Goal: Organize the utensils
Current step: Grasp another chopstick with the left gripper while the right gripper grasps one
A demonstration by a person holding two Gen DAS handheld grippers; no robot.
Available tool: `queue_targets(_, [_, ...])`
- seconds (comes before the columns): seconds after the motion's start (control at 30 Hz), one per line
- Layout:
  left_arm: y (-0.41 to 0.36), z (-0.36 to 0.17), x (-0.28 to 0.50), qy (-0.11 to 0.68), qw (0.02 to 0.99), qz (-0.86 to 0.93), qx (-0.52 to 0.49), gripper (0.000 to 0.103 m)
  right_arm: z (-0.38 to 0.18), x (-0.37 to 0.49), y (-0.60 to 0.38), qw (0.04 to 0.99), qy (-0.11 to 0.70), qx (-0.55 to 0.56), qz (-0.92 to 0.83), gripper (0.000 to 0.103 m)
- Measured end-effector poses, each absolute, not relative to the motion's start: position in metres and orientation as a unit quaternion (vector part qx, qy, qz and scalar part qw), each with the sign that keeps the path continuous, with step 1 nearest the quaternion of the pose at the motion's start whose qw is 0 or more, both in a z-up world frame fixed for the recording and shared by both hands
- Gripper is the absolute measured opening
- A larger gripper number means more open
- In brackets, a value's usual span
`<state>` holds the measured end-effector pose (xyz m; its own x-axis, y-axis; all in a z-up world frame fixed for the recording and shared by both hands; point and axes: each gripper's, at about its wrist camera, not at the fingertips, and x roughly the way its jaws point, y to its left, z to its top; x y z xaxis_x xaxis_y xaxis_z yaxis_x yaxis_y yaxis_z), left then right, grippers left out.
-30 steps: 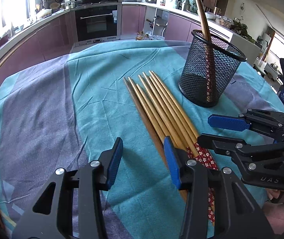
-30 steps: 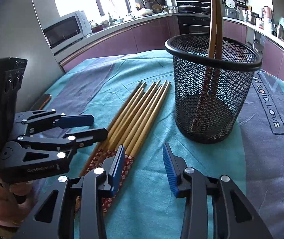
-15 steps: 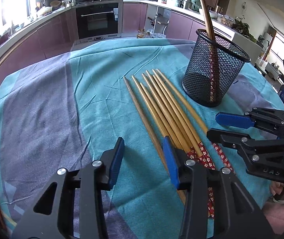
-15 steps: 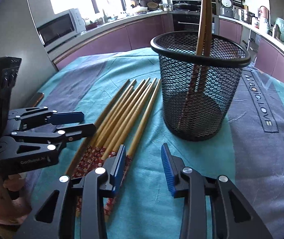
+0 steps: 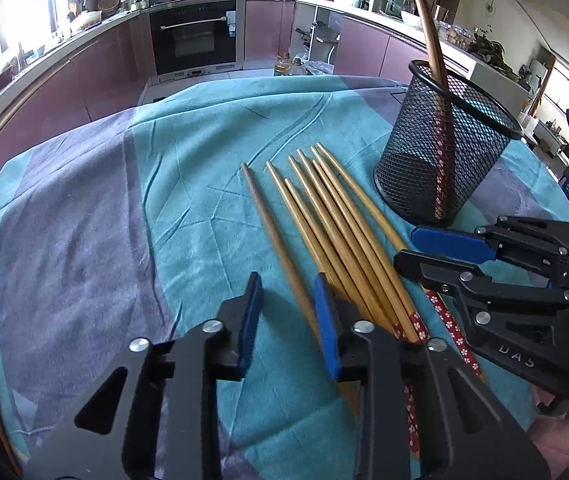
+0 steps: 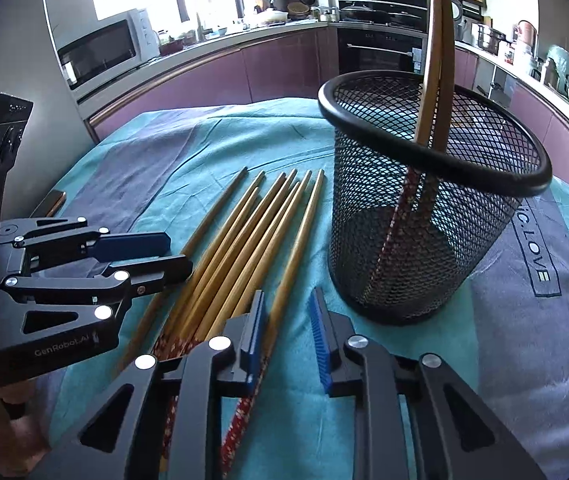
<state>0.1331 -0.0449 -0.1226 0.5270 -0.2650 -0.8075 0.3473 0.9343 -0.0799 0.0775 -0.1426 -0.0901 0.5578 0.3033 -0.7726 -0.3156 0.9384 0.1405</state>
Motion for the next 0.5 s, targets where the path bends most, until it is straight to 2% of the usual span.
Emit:
queue_targets(0.07, [-0.044,-0.123,0.135,0.455,0.872,-0.175,0.038,0.016,-0.091,0.079,-0.144,0.882,0.438,0.003,0.177,0.01])
queue_targets(0.1, [-0.043,-0.123,0.136,0.457,0.871,-0.176,0.032,0.013,-0.091,0.079,-0.147,0.881,0.438,0.014,0.177,0.009])
queue_targets(0.27, [-0.04,-0.122,0.134,0.458,0.873,-0.169,0.011,0.011,-0.09,0.078,-0.162,0.883,0.433,0.057,0.171,0.006])
queue_targets(0.5, [-0.032,-0.112,0.116,0.439,0.878,-0.19,-0.001,0.01,-0.077,0.064,-0.165,0.886,0.411,0.063,0.204,0.006])
